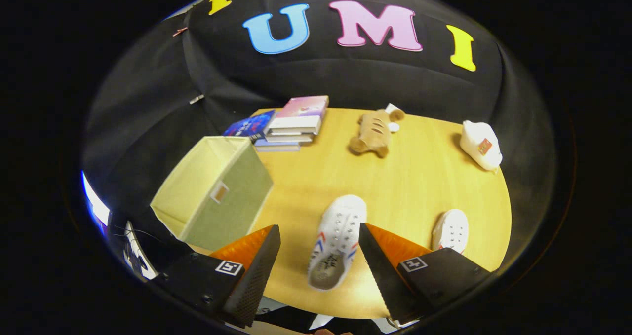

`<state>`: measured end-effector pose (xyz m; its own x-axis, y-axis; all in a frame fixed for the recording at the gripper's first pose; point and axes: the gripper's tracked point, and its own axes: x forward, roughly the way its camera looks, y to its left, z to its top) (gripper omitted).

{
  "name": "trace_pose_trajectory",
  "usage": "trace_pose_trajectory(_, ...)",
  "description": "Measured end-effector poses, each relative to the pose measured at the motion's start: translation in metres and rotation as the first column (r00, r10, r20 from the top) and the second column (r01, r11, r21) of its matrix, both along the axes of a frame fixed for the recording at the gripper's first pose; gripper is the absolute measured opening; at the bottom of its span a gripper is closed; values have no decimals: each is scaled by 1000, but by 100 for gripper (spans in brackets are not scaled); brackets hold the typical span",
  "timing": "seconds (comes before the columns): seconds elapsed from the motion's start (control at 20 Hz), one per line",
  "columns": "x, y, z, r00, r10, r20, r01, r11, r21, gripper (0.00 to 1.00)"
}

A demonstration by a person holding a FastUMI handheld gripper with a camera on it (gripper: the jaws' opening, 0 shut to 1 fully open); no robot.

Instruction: Open the storage box then place both shoes into the box .Put the left shoe in first, then the right shoe, with the right side of both shoes facing outward in a uniform manner.

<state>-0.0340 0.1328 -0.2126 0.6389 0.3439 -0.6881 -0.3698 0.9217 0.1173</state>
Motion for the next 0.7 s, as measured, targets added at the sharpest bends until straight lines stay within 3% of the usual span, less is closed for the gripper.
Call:
trace_pose_trajectory(0.3,5,-54,-69,998,22,-55,-27,994,-103,99)
trace_pose_trajectory(0.7,8,-46,-134,988,78,-135,-91,991,-94,99)
